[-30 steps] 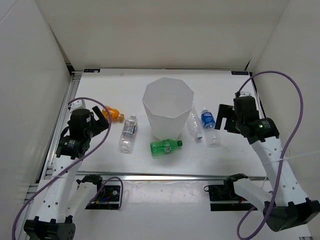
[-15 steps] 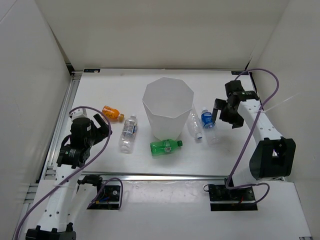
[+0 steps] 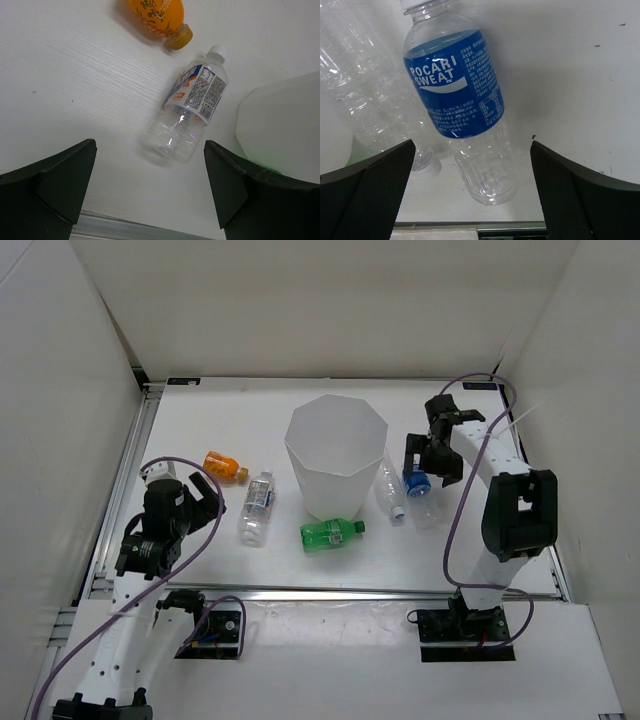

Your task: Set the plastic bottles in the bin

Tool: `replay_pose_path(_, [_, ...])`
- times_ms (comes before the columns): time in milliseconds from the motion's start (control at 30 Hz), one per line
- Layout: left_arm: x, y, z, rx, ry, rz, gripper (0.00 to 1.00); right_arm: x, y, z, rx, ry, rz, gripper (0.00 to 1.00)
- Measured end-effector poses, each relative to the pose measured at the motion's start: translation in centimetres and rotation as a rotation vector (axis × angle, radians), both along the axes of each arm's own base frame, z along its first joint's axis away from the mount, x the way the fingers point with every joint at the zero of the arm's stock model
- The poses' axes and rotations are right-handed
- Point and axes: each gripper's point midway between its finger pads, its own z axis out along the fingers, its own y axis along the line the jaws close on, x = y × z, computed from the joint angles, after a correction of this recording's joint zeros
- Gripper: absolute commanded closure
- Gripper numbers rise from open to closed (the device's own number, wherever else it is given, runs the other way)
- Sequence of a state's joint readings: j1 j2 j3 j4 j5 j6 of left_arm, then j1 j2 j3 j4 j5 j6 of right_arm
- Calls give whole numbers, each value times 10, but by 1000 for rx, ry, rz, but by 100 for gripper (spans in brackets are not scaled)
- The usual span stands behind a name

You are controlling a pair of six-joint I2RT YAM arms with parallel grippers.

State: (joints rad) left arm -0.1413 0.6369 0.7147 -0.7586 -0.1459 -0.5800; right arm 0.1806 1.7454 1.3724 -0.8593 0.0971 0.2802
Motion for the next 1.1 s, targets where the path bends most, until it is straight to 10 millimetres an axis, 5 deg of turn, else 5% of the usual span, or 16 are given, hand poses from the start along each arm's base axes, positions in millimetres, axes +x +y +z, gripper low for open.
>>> replay_pose_path(333, [-1,0,4,-3,-24,0,0,7,2,-28,-15,69,7,6])
replay_pose_path(533, [-2,0,2,0,-19,-3,0,5,7,-53,34,141,-7,36])
replay_pose_path(633, [-2,0,2,0,-18,-3,0,5,3,-55,77,151,-54,61])
replay_pose_path(833, [-2,0,0,1,-15,-3,0,2,-12,-51,122,168,-159,87])
replay_pose_path(967, [-2,0,0,-1,-14,-6,0,0,-26,-13,103,90,-224,93])
replay_pose_path(1100, [-2,-1,0,-1,-12,-7,0,10,-22,93,136,-207,-236,96])
